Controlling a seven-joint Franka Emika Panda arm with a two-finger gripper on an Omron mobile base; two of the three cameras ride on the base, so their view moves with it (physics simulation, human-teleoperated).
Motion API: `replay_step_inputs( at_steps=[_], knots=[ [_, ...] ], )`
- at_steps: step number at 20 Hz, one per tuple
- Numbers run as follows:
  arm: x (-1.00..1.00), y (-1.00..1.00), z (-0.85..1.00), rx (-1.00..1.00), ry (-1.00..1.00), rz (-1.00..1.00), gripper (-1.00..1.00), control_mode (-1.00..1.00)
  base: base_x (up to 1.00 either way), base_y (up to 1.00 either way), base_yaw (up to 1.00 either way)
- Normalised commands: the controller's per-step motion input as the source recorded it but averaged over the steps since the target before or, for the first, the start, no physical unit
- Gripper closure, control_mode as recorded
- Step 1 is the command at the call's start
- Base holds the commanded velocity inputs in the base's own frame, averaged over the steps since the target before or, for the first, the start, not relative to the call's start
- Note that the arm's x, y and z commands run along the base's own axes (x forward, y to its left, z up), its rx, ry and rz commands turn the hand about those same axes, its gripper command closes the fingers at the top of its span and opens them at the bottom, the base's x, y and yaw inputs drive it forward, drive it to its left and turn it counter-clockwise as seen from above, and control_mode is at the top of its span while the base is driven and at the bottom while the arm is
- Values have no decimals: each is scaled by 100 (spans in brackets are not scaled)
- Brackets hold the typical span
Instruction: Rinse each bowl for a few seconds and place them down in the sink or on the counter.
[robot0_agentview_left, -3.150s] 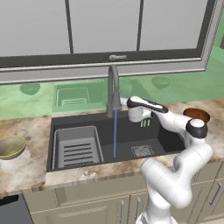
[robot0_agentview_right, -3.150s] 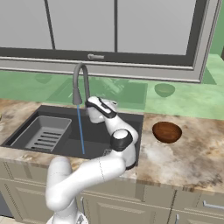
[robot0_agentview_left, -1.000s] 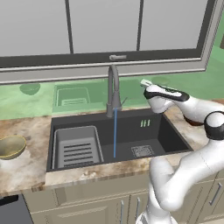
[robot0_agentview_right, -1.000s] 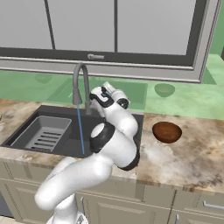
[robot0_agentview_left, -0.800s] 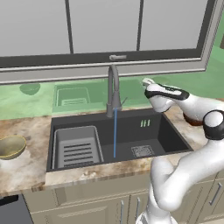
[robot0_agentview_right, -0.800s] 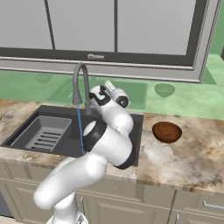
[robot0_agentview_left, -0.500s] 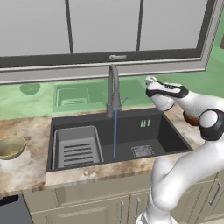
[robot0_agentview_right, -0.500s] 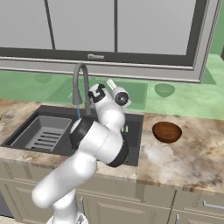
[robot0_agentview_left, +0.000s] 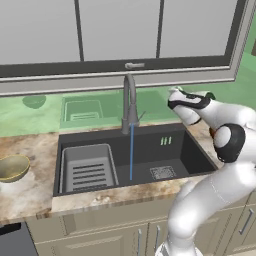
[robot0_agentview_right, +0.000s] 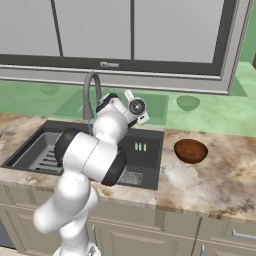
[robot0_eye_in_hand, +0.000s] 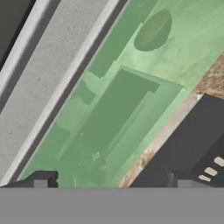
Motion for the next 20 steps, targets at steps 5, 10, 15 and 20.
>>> replay_step_inputs(
  at_steps=[5,10,15,20],
  knots=[
    [-24,-10,14,7,12,-7,-100,-100,0,0,0],
    [-26,-2,31,2,7,-5,-100,-100,0,0,0],
    [-30,0,48,-2,2,-1,-100,-100,0,0,0],
    [-33,1,35,-6,1,0,-100,-100,0,0,0]
  ],
)
